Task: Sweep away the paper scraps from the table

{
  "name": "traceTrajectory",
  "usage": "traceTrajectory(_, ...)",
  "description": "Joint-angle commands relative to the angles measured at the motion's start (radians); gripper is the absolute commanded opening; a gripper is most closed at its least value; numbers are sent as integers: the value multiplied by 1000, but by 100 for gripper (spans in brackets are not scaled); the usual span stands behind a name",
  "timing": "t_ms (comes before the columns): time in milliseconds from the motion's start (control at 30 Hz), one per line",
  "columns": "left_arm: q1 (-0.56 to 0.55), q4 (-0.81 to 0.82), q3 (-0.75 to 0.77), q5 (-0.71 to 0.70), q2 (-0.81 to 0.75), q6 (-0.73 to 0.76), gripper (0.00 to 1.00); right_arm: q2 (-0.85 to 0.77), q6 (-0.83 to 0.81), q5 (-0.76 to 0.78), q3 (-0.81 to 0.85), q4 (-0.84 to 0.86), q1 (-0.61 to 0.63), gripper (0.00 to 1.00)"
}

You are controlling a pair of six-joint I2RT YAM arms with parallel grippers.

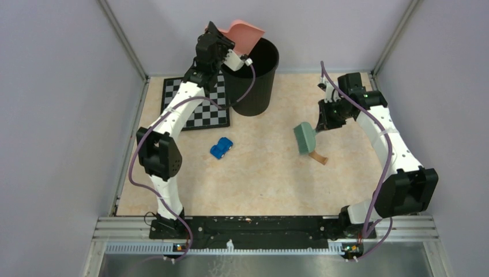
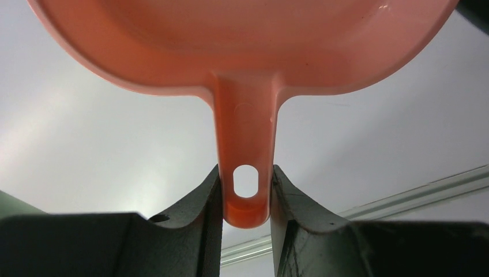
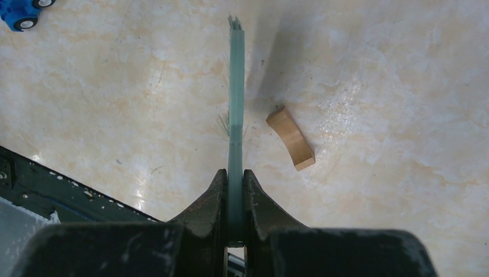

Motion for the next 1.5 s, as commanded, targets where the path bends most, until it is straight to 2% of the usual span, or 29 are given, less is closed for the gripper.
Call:
traceTrajectory(0,4,118,12,-5,-60,72,0,-44,4,-19,-6,14,-2,0)
traceTrajectory(233,4,120,34,-19,-55,-28,0,-26,3,-27,8,11,-2,0)
traceTrajectory(500,5,133,203,-117,-5,-333,0,-19,-36,-86,41,13,-2,0)
traceTrajectory(633,-4,-55,302,-142,-20,-548,0,-12,-59,-133,84,5,-2,0)
traceTrajectory(700,-17,-146,288,-130,-64,-662,0,-8,-73,-143,104,0,-2,0)
traceTrajectory(800,-51,-233,144,-53,-180,-777,0,-9,-100,-159,130,-6,-2,0)
traceTrajectory(933,-130,-229,-132,-8,-356,-813,0,-17,-150,-173,160,-11,-2,0)
traceTrajectory(1033,-184,-379,-239,57,-448,-938,0,-37,-189,-185,153,0,-2,0)
traceTrajectory(1100,-208,-485,-300,113,-493,-1053,0,-68,-216,-191,119,28,-2,0)
traceTrajectory(1233,-219,-694,-442,366,-582,-1181,0,-165,-239,-181,-8,116,-2,0)
traceTrajectory(1400,-235,-753,-699,586,-675,-1215,0,-268,-292,-181,-151,193,2,0)
traceTrajectory(1467,-243,-760,-792,609,-689,-1218,0,-285,-321,-147,-180,201,21,0)
